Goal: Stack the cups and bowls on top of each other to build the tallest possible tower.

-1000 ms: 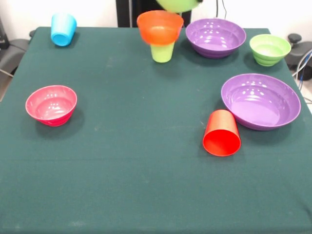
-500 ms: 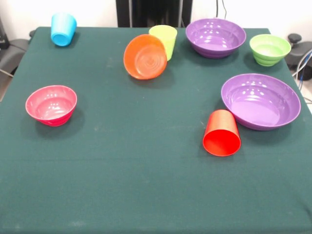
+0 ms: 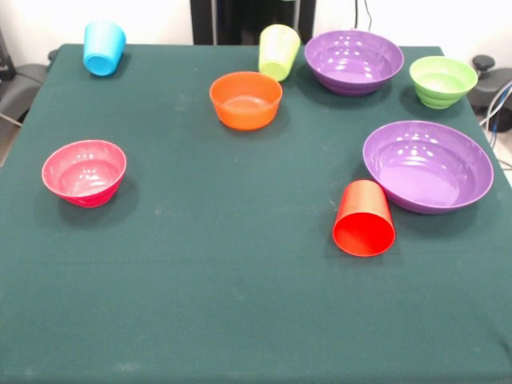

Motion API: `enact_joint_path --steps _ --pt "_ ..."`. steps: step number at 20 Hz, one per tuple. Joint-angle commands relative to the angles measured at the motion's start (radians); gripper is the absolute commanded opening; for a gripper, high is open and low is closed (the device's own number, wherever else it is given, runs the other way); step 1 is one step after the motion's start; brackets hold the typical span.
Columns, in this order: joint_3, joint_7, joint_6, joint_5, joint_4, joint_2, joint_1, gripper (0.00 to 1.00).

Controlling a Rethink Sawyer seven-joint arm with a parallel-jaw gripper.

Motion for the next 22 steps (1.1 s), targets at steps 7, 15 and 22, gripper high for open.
enact_joint_path --steps 7,15,22 --pt "-0.022 0.098 0.021 -0.113 -0.115 0.113 -0.025 0.00" --pt "-0.043 0.067 -0.030 -0.185 -0.167 0.137 -0.013 0.00" --pt "0.005 0.060 -0.013 -0.167 -0.263 0.259 -0.069 0.00"
